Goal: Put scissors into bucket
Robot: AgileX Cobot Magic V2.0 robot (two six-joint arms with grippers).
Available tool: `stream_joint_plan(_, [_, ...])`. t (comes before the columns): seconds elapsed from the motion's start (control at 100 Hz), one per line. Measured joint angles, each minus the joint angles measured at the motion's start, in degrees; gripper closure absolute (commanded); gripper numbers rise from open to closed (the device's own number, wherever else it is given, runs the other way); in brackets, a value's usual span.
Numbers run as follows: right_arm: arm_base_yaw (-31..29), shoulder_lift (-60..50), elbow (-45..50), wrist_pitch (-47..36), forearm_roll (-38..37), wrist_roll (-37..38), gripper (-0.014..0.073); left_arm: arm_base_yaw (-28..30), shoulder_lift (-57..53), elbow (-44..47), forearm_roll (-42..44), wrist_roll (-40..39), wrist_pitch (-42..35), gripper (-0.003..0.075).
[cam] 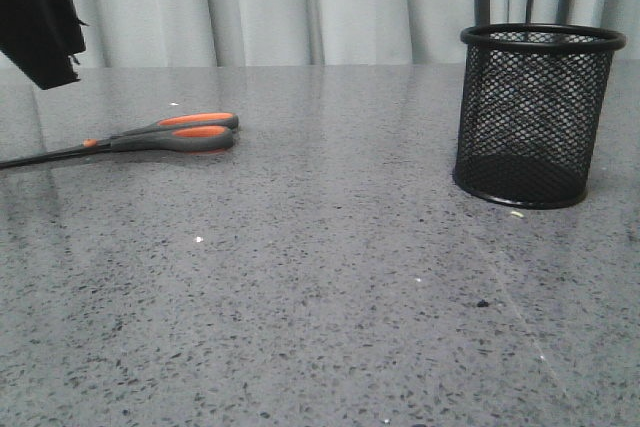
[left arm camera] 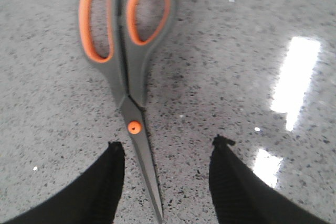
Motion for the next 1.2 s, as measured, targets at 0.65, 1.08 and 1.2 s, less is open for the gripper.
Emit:
stream_joint_plan(0.65, [0.0,0.0,0.0,2.2,0.0,0.0,0.0085,5.1,10.3,-6.5,-9.2,9.3,1.7,0.0360])
stream_joint_plan(1.08, [0.0,0.0,0.0,2.5,0.0,0.0,0.0085,5.1,17.6,-11.1,-11.6,9.8,1.7,0.0360])
stream_joint_plan(1.2, [0.0,0.0,0.0,2.5,0.0,0.0,0.0085,5.1,18.7,-11.1,-11.6,9.8,1.7,0.0360])
